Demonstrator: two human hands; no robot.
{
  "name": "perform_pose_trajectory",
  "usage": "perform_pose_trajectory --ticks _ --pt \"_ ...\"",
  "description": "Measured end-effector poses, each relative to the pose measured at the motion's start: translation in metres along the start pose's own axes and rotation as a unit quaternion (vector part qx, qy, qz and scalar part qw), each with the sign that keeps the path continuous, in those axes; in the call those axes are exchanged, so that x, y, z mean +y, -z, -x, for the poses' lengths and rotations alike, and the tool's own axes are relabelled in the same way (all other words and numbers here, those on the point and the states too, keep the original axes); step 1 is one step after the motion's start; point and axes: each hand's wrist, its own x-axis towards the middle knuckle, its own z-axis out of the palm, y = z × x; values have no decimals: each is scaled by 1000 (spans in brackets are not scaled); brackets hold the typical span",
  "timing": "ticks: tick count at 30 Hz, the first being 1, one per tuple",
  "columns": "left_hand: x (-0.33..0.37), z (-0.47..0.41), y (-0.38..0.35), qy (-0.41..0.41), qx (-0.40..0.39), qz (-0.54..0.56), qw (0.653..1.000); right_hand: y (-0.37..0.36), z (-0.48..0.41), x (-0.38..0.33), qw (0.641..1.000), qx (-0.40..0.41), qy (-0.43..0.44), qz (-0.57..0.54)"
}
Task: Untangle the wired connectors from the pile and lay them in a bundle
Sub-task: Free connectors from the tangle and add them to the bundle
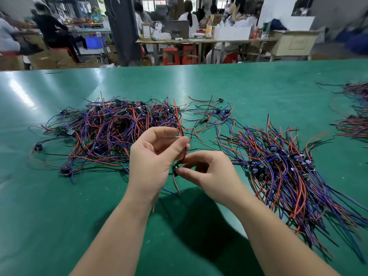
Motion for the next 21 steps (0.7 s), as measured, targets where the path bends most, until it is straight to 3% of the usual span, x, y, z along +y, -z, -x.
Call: perform_pose_trajectory --ticks 5,9,12,14,19,21 --pt "0 1 -5 36 -3 59 998 5 -1 -3 979 -21 -39 -198" --pt "-8 4 -3 -34 -26 -167 985 6 -3 -8 959 52 -74 -269" --pt "-10 9 -7 74 -103 -173 977 12 -6 -6 923 115 -105 -353" --pt "-11 11 -9 108 -114 -143 977 15 -7 -4 913 127 -116 -370" --pt "-8 9 -8 218 -92 -41 971 20 -7 1 939 98 -139 -299" --pt "-6 10 -9 264 -106 -24 958 25 -8 2 933 78 -164 -311"
